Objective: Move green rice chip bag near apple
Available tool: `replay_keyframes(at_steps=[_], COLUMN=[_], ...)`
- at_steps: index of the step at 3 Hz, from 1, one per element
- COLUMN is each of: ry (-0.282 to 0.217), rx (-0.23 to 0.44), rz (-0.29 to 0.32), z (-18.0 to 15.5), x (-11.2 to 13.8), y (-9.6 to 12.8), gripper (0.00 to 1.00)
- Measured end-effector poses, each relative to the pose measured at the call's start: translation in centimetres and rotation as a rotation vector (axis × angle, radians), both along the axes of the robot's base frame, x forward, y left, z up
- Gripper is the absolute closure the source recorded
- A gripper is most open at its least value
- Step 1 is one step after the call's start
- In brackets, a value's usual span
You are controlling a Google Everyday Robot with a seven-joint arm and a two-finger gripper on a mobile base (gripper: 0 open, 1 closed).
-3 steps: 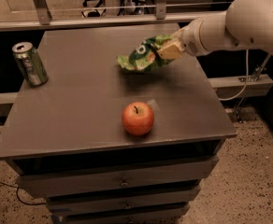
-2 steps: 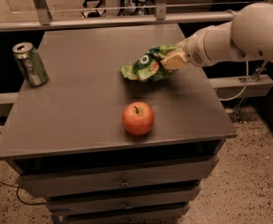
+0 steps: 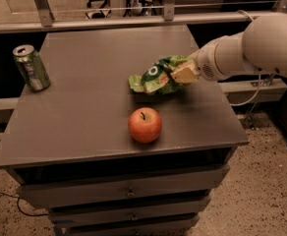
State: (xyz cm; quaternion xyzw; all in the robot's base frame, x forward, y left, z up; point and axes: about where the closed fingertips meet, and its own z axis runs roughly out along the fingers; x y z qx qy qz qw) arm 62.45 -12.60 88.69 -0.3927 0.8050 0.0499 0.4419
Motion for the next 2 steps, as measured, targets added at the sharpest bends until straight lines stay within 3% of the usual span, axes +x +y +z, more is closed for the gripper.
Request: replay_keyframes(at_steps=[2], ry=[0.024], rx=[-0.017], rz=[-0.043], z=[0.02], x=[-1.5], y=[0.21], gripper=[0.36])
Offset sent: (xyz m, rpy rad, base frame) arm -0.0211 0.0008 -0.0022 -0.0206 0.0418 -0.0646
